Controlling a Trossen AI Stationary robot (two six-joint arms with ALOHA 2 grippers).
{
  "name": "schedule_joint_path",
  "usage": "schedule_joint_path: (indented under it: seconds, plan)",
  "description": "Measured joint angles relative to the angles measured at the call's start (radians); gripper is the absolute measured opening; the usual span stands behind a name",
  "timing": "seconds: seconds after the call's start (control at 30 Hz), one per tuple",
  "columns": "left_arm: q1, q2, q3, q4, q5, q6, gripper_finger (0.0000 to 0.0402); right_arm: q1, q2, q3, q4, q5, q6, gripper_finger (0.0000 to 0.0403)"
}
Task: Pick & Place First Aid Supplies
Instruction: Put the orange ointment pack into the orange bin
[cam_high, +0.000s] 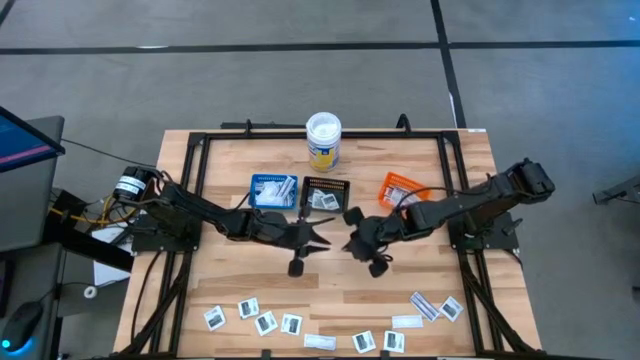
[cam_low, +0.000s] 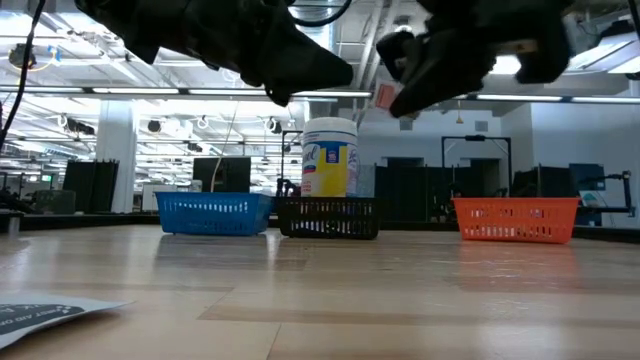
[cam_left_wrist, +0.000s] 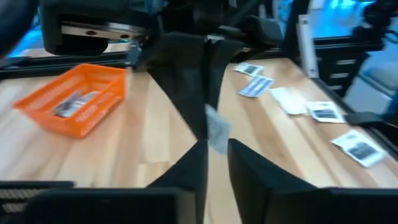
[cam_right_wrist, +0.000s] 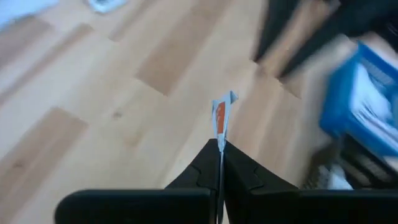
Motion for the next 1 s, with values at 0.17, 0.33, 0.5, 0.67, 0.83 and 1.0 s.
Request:
schedule_joint_path:
  seconds: [0.17, 0.33, 0.5, 0.67, 0.83, 1.0]
  plan:
    - [0.000, 0.000, 0.000, 0.002, 0.082, 0.024, 0.0108, 0.033, 0.000, 0.000, 0.043, -0.010, -0.049, 0.0001]
    - [0.000, 0.000, 0.000, 0.019, 0.128, 0.025, 0.0144, 0.029, 0.000, 0.000, 0.135, -0.010, -0.061, 0.0001]
    - [0.001, 0.028, 0.000, 0.088, 0.132, 0.025, 0.0166, 0.011, 0.000, 0.000, 0.196, -0.026, -0.062, 0.0001]
    - [0.018, 0.073, -0.001, 0.162, 0.215, 0.028, 0.0175, -0.018, 0.008, 0.000, 0.203, -0.089, -0.069, 0.0001]
    - [0.023, 0.071, -0.001, 0.167, 0.219, 0.028, 0.0173, -0.033, 0.008, 0.000, 0.149, -0.080, -0.064, 0.0001]
    - [0.018, 0.068, 0.000, 0.174, 0.226, 0.028, 0.0167, -0.034, 0.008, 0.000, 0.156, 0.017, -0.027, 0.0001]
